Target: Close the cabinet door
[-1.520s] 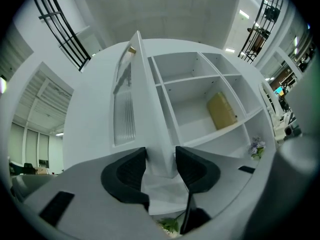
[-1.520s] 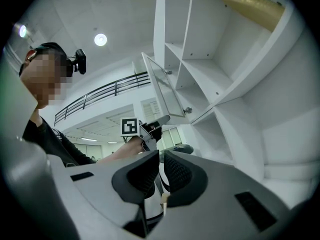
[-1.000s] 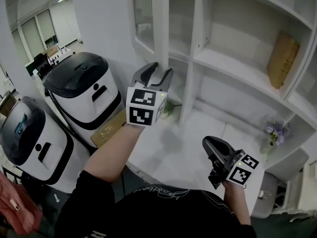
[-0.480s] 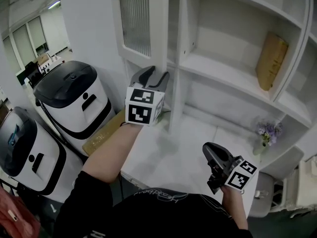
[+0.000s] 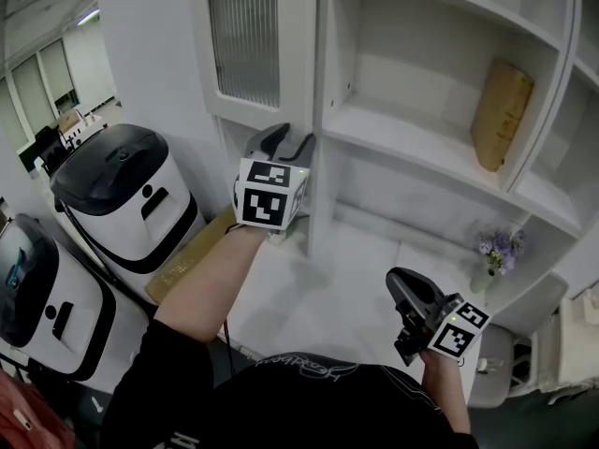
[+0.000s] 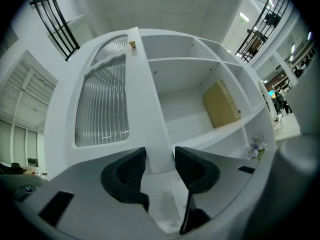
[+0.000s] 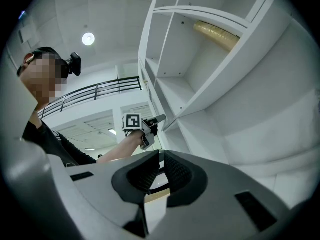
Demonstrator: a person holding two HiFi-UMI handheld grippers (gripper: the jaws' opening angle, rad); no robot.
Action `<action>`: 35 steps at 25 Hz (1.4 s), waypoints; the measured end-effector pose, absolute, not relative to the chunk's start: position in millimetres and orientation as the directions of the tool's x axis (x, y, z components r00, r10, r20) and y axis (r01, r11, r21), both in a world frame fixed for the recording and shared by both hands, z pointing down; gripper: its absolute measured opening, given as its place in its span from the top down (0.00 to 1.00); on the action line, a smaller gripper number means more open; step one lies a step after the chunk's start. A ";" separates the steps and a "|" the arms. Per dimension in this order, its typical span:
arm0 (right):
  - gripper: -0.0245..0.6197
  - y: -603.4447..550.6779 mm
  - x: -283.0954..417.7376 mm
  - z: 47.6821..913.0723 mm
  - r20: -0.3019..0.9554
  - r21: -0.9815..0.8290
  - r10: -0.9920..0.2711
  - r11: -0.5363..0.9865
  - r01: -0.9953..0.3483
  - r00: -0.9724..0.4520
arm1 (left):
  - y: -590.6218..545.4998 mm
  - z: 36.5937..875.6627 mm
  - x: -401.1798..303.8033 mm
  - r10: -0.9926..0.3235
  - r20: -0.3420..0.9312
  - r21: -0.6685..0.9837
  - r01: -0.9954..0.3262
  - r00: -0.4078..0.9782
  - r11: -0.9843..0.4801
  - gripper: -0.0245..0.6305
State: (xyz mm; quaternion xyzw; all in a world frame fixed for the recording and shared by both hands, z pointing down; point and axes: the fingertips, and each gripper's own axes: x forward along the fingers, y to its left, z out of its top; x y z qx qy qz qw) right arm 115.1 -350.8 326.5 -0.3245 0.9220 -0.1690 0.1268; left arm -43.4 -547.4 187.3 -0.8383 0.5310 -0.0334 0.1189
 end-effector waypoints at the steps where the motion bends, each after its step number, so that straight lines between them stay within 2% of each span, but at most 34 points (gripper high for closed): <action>1: 0.87 -351.9 115.3 326.1 -0.124 -0.392 -0.641 0.733 -0.556 -0.757 | -549.9 187.3 -41.9 -0.897 -0.065 -0.237 -0.880 0.436 -0.411 0.66; 13: 0.87 -372.0 120.3 326.3 -0.118 -0.382 -0.650 0.727 -0.570 -0.750 | -577.4 186.7 -26.6 -0.874 -0.046 -0.231 -0.857 0.483 -0.462 0.67; 18: 0.87 -379.4 121.6 327.6 -0.117 -0.392 -0.661 0.716 -0.578 -0.741 | -581.1 184.4 -26.7 -0.851 -0.048 -0.181 -0.842 0.523 -0.508 0.67; 29: 0.87 -382.2 113.7 329.4 -0.112 -0.399 -0.665 0.711 -0.579 -0.739 | -579.6 184.4 -27.1 -0.833 -0.068 -0.202 -0.825 0.550 -0.528 0.66; 35: 0.87 -376.1 109.3 328.2 -0.118 -0.406 -0.663 0.711 -0.573 -0.739 | -566.9 189.0 -29.5 -0.812 -0.079 -0.133 -0.814 0.578 -0.566 0.66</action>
